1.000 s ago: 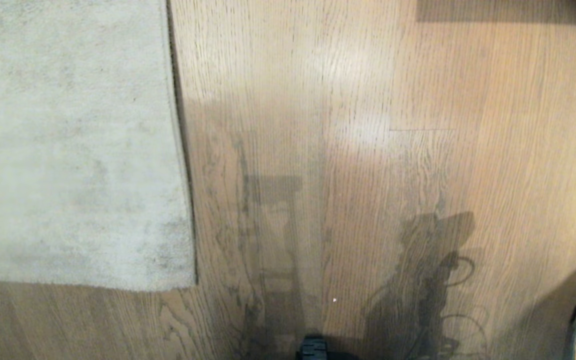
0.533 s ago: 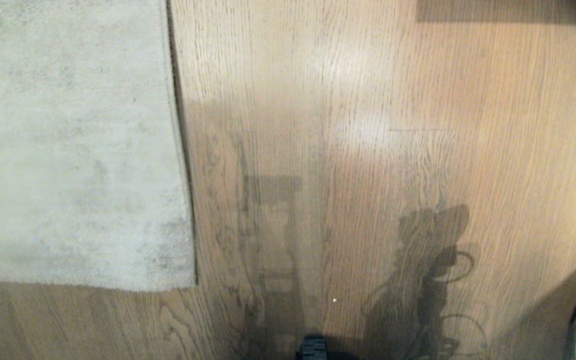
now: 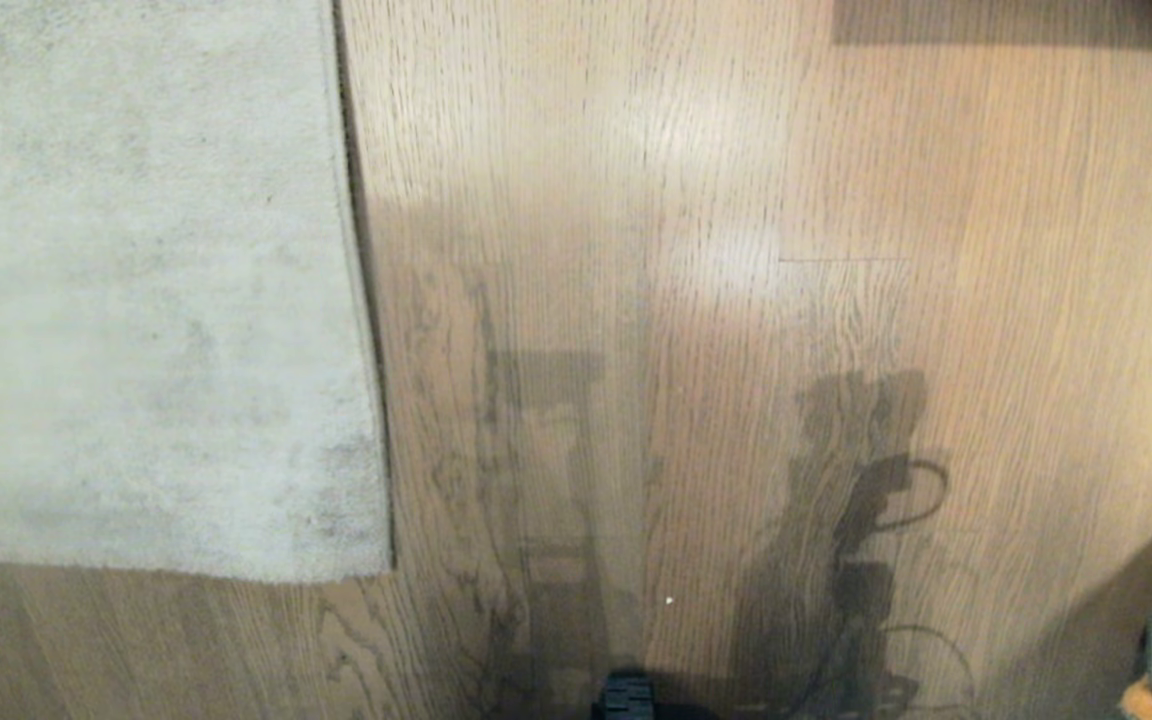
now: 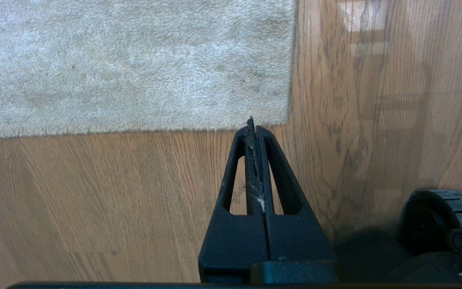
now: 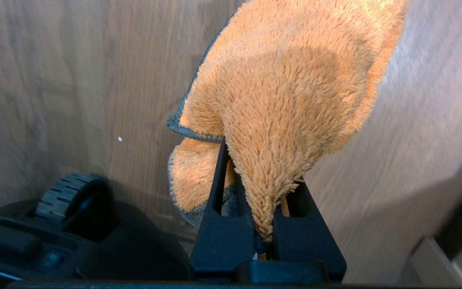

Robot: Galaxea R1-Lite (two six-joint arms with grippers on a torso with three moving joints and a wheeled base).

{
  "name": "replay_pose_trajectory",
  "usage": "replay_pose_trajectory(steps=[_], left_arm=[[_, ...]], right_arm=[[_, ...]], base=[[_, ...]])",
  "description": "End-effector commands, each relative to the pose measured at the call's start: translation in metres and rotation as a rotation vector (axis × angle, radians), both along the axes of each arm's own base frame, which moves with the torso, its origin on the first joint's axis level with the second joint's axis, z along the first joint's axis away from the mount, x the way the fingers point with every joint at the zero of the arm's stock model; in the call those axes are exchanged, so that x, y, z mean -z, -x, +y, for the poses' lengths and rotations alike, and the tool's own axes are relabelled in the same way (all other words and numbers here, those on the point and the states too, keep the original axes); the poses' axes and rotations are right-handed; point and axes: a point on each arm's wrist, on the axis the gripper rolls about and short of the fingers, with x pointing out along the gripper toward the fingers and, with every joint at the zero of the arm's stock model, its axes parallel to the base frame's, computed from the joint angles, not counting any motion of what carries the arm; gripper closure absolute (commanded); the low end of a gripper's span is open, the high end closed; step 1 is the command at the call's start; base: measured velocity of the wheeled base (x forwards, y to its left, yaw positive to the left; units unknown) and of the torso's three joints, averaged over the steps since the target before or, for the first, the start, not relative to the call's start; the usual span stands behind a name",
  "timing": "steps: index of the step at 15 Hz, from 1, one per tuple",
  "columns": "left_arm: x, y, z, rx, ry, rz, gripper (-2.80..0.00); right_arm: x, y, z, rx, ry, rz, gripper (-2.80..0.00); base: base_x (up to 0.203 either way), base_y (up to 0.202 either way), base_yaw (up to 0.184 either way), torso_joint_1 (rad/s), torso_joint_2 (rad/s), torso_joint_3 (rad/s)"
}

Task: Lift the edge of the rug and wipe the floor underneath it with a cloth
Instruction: Put down the rag

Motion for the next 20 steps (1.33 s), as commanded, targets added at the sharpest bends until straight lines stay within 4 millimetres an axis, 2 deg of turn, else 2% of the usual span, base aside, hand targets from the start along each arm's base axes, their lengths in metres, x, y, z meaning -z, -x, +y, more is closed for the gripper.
replay_pose_trajectory(steps=[1,7,12,20], left_arm=[[0.000,0.000,0.000,0.000,0.000,-0.001,0.00],[0.000,0.000,0.000,-0.001,0.000,-0.001,0.00],[0.000,0.000,0.000,-0.001,0.000,-0.001,0.00],[0.000,0.000,0.000,-0.001,0.000,-0.001,0.00]], right_arm=[[-0.018,-0.021,0.001,-0.032,0.004,0.073,0.00],[-0.050,-0.079,0.005,-0.053,-0.001,0.054,0.00],[-0.059,-0.119,0.014,-0.112,-0.042,0.018,0.00],[-0.086,-0.206,0.024,-0.091,-0.055,-0.061,0.00]], base=[[0.000,0.000,0.000,0.000,0.00,0.000],[0.000,0.000,0.000,0.000,0.00,0.000],[0.000,0.000,0.000,0.000,0.00,0.000],[0.000,0.000,0.000,0.000,0.00,0.000]])
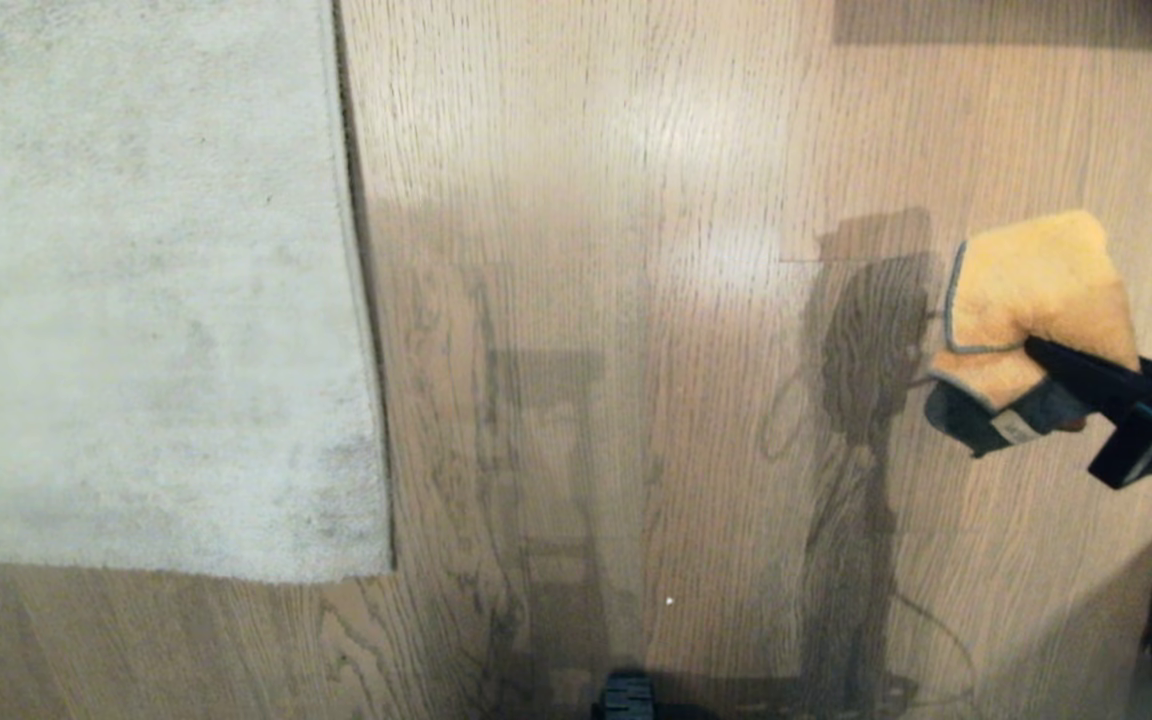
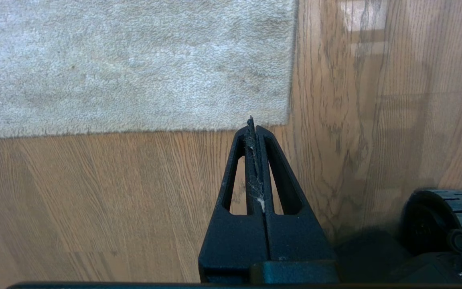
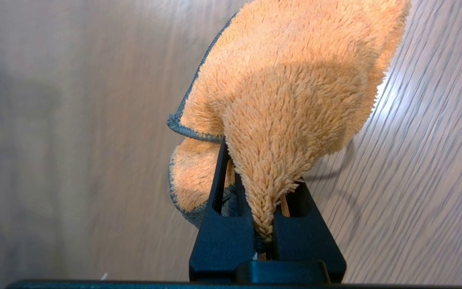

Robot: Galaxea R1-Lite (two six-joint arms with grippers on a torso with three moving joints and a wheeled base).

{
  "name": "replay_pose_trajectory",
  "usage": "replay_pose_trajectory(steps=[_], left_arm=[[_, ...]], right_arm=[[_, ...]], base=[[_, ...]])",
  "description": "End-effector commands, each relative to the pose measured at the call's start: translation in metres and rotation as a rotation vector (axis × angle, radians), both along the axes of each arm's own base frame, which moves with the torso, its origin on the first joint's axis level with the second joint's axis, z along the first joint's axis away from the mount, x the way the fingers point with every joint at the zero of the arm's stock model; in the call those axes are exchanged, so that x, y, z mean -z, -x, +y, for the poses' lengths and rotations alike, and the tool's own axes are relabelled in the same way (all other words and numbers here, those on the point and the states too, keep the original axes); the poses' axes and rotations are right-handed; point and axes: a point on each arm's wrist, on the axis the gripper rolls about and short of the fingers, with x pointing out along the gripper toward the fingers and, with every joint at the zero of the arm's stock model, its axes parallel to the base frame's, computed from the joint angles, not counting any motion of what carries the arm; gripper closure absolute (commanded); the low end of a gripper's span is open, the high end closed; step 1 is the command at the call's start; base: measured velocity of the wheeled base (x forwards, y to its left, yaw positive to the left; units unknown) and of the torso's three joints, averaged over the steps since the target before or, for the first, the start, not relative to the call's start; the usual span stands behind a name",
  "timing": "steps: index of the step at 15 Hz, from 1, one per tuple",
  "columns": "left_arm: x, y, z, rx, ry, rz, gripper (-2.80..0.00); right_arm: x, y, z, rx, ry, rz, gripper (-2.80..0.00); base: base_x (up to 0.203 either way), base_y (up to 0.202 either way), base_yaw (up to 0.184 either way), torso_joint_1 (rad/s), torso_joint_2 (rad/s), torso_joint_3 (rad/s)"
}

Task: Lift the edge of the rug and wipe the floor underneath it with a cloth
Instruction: Put down the rag

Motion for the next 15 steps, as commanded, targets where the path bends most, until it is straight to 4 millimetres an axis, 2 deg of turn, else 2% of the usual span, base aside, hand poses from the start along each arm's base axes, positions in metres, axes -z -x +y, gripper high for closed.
replay_pose_trajectory(steps=[1,6,9,12,15], left_arm=[[0.000,0.000,0.000,0.001,0.000,0.000,0.00],[0.000,0.000,0.000,-0.001,0.000,0.000,0.00],[0.000,0.000,0.000,0.000,0.000,0.000,0.00],[0.000,0.000,0.000,0.000,0.000,0.000,0.00],[0.000,0.000,0.000,0.001,0.000,0.000,0.00]], right_arm=[[0.001,-0.034,0.002,0.026,0.008,0.033,0.00],[-0.008,-0.078,-0.035,0.203,0.043,0.015,0.00],[-0.012,-0.099,-0.050,0.254,0.040,0.004,0.00],[-0.010,-0.112,-0.056,0.266,0.023,0.014,0.00],[-0.010,-0.115,-0.058,0.269,-0.002,0.014,0.00]], base=[[0.000,0.000,0.000,0.000,0.00,0.000],[0.000,0.000,0.000,0.000,0.00,0.000],[0.000,0.000,0.000,0.000,0.00,0.000],[0.000,0.000,0.000,0.000,0.00,0.000],[0.000,0.000,0.000,0.000,0.00,0.000]])
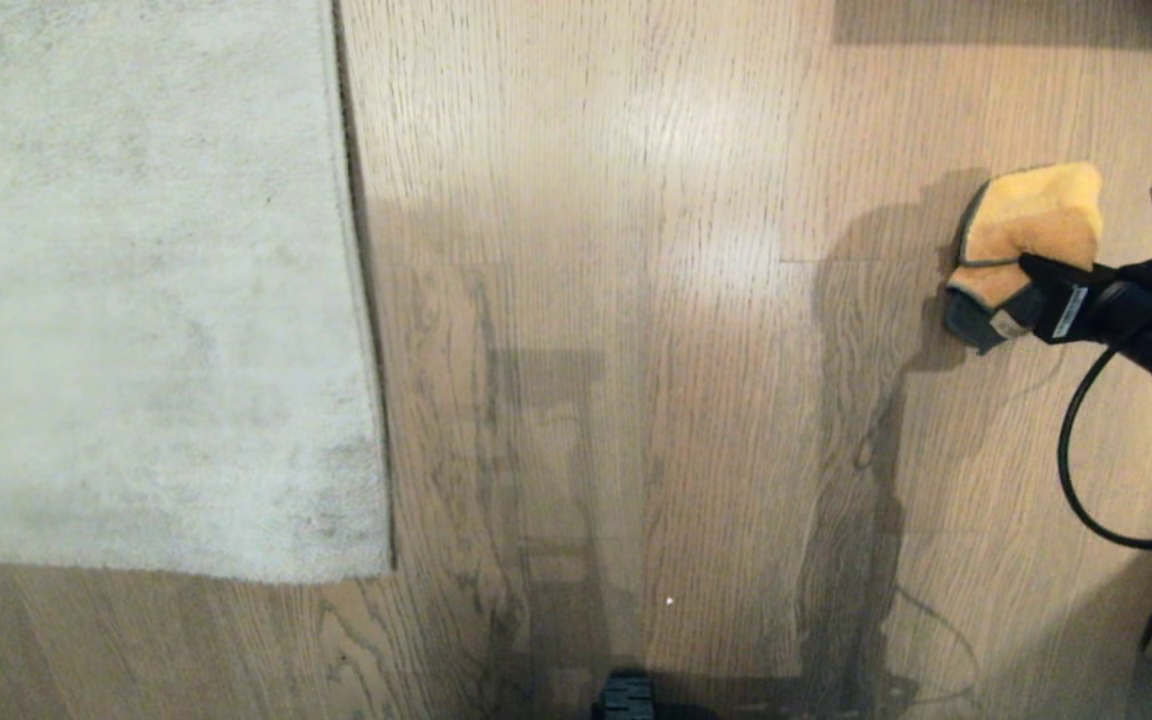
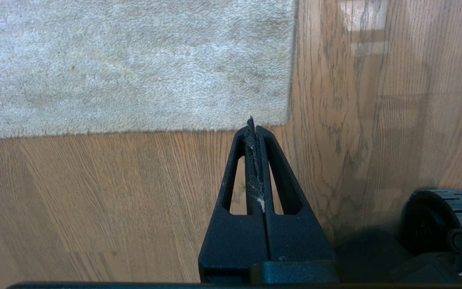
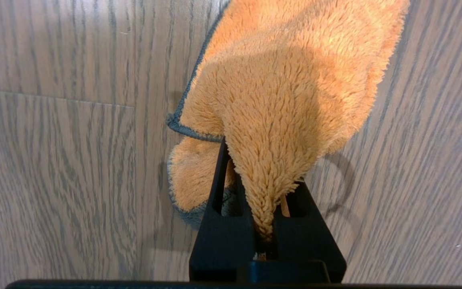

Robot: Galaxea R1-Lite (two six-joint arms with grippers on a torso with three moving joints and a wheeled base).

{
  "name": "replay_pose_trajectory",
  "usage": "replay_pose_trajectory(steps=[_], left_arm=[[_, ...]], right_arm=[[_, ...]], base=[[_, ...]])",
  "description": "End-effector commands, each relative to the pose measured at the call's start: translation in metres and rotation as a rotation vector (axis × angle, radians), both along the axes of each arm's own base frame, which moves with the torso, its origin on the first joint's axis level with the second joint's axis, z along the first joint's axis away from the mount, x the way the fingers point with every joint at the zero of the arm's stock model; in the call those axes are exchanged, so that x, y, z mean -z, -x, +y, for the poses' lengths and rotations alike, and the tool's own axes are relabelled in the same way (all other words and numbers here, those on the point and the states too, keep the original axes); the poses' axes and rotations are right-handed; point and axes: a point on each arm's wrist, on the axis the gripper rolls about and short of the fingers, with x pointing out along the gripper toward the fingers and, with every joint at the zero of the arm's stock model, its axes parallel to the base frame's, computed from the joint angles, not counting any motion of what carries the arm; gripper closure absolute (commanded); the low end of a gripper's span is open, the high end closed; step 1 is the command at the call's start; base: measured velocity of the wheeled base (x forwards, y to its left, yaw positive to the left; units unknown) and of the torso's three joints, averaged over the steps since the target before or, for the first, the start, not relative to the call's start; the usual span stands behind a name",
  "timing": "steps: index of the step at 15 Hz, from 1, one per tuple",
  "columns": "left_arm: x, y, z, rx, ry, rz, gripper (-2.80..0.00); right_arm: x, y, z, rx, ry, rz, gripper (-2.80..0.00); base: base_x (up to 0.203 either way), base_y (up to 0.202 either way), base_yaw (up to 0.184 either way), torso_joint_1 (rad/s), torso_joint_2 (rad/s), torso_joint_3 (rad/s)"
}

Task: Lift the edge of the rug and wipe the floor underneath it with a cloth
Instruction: Put down the rag

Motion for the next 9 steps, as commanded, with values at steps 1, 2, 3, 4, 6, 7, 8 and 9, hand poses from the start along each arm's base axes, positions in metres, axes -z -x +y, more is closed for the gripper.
replay_pose_trajectory(steps=[1,2,3,4,6,7,8,9], left_arm=[[0.0000,0.0000,0.0000,0.000,0.000,-0.001,0.00],[0.0000,0.0000,0.0000,0.000,0.000,-0.001,0.00],[0.0000,0.0000,0.0000,-0.001,0.000,-0.001,0.00],[0.0000,0.0000,0.0000,0.000,0.000,-0.001,0.00],[0.0000,0.0000,0.0000,-0.001,0.000,-0.001,0.00],[0.0000,0.0000,0.0000,0.000,0.000,-0.001,0.00],[0.0000,0.0000,0.0000,0.000,0.000,-0.001,0.00],[0.0000,0.0000,0.0000,0.000,0.000,-0.001,0.00]], right_arm=[[0.0018,-0.0031,-0.0031,0.009,-0.002,0.002,0.00],[0.0016,-0.0027,-0.0039,0.010,-0.003,0.002,0.00],[0.0014,-0.0026,-0.0038,0.010,-0.003,0.001,0.00],[0.0012,-0.0024,-0.0038,0.010,-0.003,0.001,-2.80],[0.0015,-0.0022,-0.0038,0.011,-0.001,0.002,-2.80],[0.0022,-0.0020,-0.0038,0.011,-0.002,0.004,-2.80],[0.0020,-0.0012,-0.0037,0.011,0.000,0.003,-2.80],[0.0021,0.0003,-0.0035,0.011,-0.001,0.006,-2.80]], base=[[0.000,0.000,0.000,0.000,0.00,0.000],[0.000,0.000,0.000,0.000,0.00,0.000],[0.000,0.000,0.000,0.000,0.00,0.000],[0.000,0.000,0.000,0.000,0.00,0.000],[0.000,0.000,0.000,0.000,0.00,0.000],[0.000,0.000,0.000,0.000,0.00,0.000],[0.000,0.000,0.000,0.000,0.00,0.000],[0.000,0.000,0.000,0.000,0.00,0.000]])
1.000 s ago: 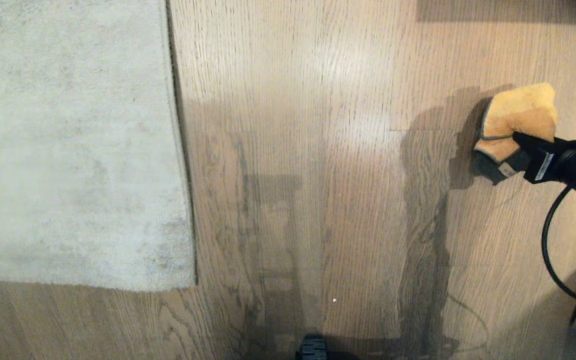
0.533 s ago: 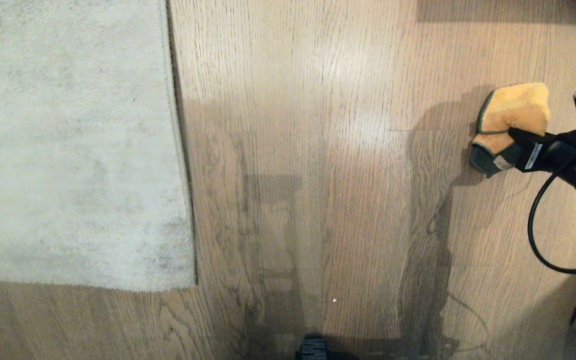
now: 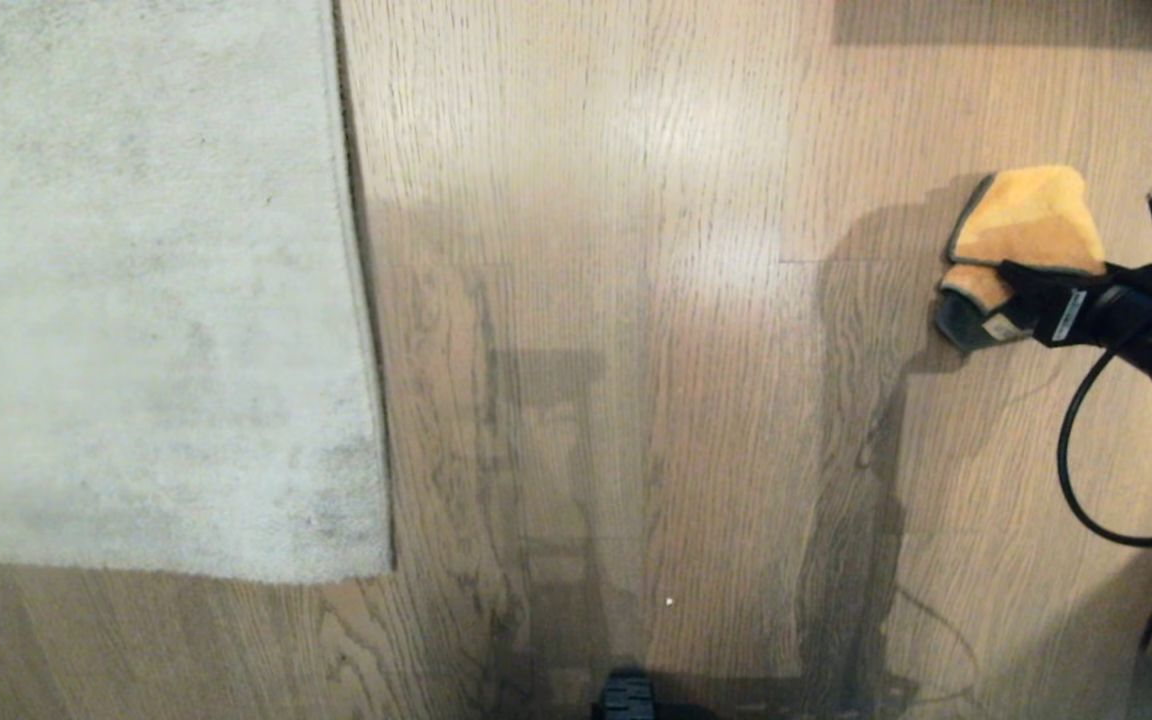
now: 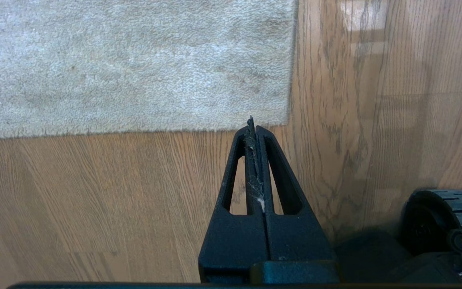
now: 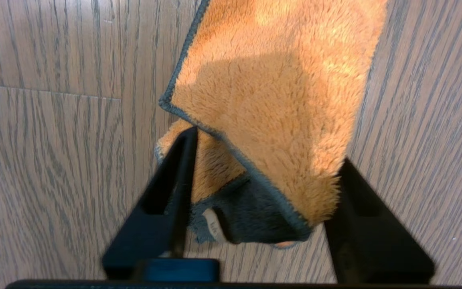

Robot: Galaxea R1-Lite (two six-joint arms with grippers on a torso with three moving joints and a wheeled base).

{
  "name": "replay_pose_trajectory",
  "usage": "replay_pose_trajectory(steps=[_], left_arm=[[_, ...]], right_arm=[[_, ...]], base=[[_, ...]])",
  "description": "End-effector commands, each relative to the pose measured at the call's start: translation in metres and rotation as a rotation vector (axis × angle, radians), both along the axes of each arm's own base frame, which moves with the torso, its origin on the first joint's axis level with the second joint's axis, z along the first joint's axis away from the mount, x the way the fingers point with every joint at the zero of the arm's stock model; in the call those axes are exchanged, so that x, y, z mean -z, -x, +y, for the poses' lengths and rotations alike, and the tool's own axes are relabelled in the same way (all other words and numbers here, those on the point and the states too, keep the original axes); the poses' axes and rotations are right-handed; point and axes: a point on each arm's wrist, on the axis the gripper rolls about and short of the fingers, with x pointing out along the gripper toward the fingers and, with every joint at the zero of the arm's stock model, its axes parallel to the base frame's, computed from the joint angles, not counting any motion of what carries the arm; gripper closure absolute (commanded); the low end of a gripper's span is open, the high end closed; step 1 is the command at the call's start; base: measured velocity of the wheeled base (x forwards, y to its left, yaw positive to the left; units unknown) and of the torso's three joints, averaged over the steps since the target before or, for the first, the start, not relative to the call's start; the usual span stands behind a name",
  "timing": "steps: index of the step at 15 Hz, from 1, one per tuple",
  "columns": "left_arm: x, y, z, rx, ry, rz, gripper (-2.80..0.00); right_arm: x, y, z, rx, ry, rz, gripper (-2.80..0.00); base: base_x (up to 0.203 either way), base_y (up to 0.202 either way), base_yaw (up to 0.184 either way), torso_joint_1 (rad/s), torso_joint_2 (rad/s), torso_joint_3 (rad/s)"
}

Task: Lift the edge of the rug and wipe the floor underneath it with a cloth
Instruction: Put down the rag

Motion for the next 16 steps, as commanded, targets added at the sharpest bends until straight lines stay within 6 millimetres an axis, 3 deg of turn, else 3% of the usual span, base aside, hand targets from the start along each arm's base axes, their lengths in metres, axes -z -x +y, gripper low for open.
replay_pose_trajectory(steps=[1,5,9,16], left_arm=[[0.000,0.000,0.000,0.000,0.000,-0.001,0.00],[0.000,0.000,0.000,-0.001,0.000,-0.001,0.00],[0.000,0.000,0.000,0.000,0.000,-0.001,0.00],[0.000,0.000,0.000,0.000,0.000,-0.001,0.00]], right_arm=[[-0.003,0.004,0.001,-0.001,0.001,-0.008,-2.80],[-0.012,0.020,0.003,-0.003,0.002,-0.036,-2.80],[-0.017,0.049,0.007,-0.002,0.004,-0.035,-2.80],[0.003,0.113,0.015,0.001,0.003,0.021,-2.80]], base=[[0.000,0.000,0.000,0.000,0.00,0.000],[0.000,0.000,0.000,0.000,0.00,0.000],[0.000,0.000,0.000,0.000,0.00,0.000],[0.000,0.000,0.000,0.000,0.00,0.000]])
